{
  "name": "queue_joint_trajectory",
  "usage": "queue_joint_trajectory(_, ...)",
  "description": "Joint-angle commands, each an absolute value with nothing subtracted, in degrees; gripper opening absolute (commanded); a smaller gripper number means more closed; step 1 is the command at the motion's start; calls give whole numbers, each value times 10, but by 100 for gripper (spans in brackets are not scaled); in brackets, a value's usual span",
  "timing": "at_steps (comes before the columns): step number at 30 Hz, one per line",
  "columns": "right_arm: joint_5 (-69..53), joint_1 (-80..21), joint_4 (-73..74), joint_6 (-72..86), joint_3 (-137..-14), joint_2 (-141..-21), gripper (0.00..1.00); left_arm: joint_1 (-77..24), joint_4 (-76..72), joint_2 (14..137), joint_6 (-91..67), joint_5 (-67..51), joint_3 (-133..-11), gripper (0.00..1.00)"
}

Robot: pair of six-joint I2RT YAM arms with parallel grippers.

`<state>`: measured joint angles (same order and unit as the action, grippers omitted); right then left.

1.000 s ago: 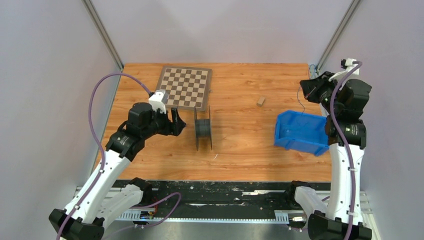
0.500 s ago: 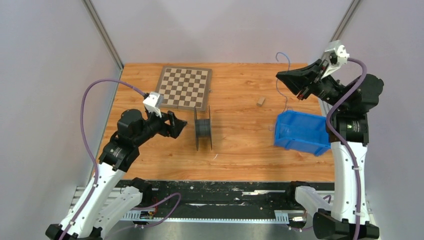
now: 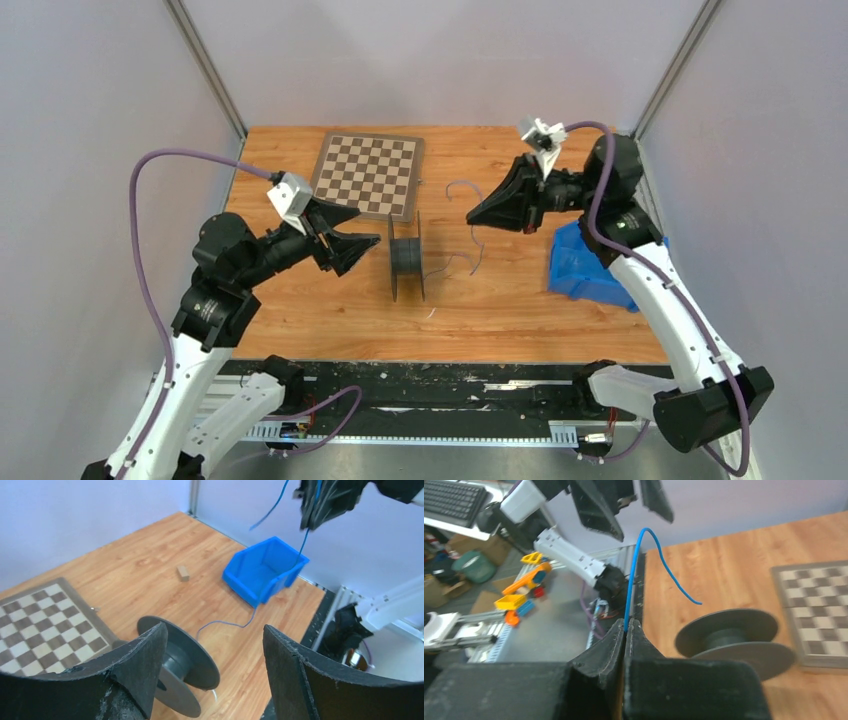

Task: Wrap the cables

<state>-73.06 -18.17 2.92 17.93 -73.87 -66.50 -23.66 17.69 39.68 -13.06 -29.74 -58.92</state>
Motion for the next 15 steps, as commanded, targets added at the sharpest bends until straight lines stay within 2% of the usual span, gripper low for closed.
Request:
queue_joint_trajectory(1, -726, -236, 12, 175, -681, -670, 0, -239, 164, 421, -125, -398, -596, 77)
queue_joint_trajectory(8, -677, -329, 13, 145, -639, -707, 0, -240, 157, 474, -143, -457, -615, 76)
queue_joint_trajectory(15, -690, -358, 12, 134, -638, -733, 0, -280, 102, 468, -154, -468, -556, 76)
